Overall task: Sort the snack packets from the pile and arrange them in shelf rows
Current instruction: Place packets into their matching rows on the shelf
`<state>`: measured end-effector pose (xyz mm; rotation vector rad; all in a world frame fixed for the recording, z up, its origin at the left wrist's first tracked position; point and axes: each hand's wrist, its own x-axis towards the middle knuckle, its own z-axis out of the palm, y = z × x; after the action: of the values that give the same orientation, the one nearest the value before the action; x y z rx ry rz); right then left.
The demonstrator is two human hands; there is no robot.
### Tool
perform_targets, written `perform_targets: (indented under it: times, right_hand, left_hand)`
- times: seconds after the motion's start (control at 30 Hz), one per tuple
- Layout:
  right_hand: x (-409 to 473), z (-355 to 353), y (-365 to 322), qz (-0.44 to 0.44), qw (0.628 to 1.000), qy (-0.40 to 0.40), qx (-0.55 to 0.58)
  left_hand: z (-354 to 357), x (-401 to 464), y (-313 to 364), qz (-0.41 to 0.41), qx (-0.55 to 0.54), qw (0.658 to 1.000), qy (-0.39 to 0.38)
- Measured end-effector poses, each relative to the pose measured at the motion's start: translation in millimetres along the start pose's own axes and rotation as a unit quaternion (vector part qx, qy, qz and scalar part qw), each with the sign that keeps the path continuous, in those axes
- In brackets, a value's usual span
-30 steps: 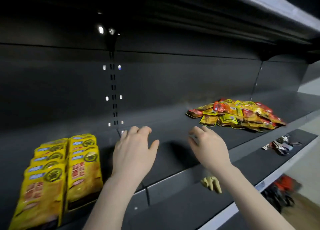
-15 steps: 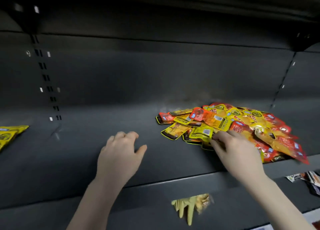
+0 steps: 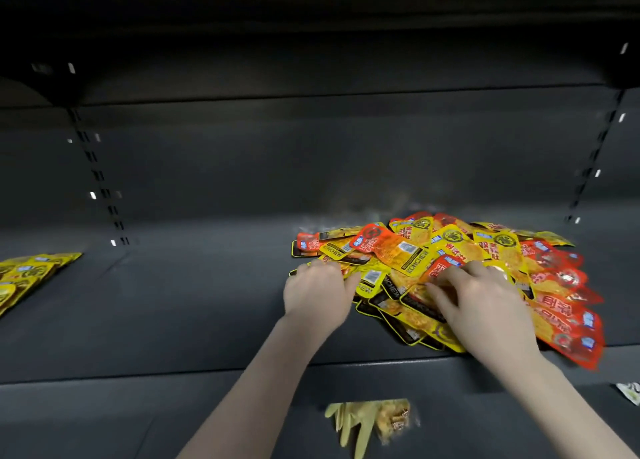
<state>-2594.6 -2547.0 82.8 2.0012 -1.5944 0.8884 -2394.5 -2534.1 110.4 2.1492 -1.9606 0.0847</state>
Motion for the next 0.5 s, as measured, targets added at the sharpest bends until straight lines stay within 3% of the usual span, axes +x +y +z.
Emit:
perform_targets:
  times: [0.27,0.5]
  right_hand:
    - [7.3,9.8,2.1,0.015,0.999,-0.044,-0.023]
    - [27.9,8.2,2.2,0.043,0.986,-0.149,-0.053]
  left_hand:
    - [15.4,20.5,33.1,-0.031,0.012,0.999,-0.034]
    - [8.9,27.0,17.9,-0.074,-0.153,0.981,-0.090]
